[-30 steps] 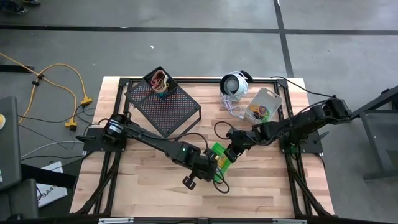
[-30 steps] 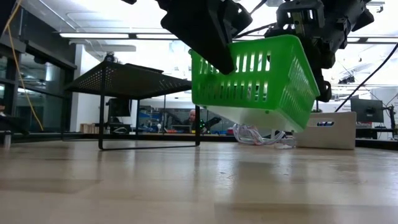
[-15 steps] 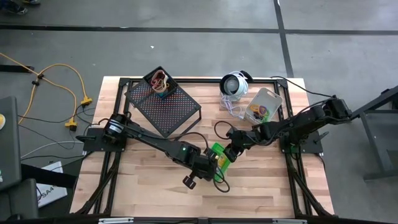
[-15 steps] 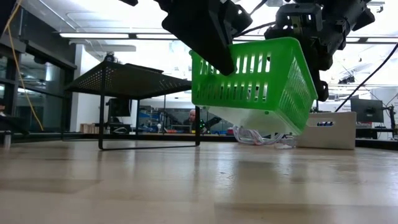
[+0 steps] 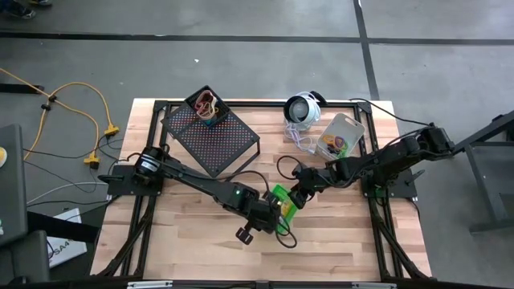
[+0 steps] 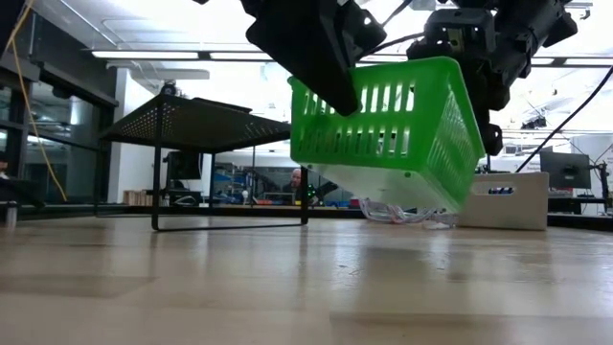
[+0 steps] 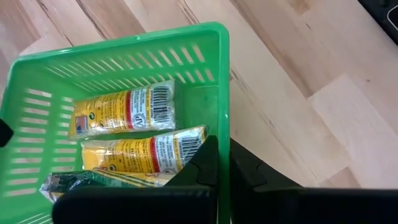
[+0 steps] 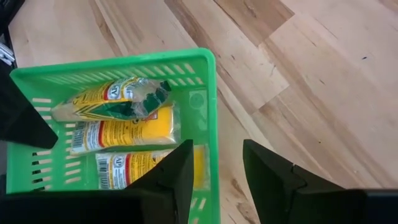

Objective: Pick & Place Office Desk Supplies
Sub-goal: Put the green bin on the shelf

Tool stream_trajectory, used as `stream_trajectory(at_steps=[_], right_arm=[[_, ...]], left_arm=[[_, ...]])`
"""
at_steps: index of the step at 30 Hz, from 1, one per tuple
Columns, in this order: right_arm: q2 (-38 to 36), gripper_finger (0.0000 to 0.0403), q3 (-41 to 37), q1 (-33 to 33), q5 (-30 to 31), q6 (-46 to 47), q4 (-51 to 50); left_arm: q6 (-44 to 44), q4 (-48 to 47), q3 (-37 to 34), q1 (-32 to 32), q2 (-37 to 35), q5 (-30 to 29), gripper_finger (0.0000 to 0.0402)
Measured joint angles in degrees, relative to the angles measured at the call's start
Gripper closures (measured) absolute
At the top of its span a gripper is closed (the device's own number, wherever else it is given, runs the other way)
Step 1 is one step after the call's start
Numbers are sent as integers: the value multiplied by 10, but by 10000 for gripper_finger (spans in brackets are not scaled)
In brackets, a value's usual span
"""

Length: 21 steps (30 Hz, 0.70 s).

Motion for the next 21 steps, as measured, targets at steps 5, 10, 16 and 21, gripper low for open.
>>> stream_trajectory(at_steps=[5,10,16,21], right_arm=[[0,275,0,0,2,-6,2],[0,275,0,0,2,-8,3],[0,275,0,0,0,-9,3],[0,275,0,0,-2,-24,3]], left_arm=[[-9,-10,0,0,0,0,401],[-14,-16,0,-1,0,10,401],[-28,-27,0,-3,0,6,401],[-53,-51,0,-3,0,5,401]])
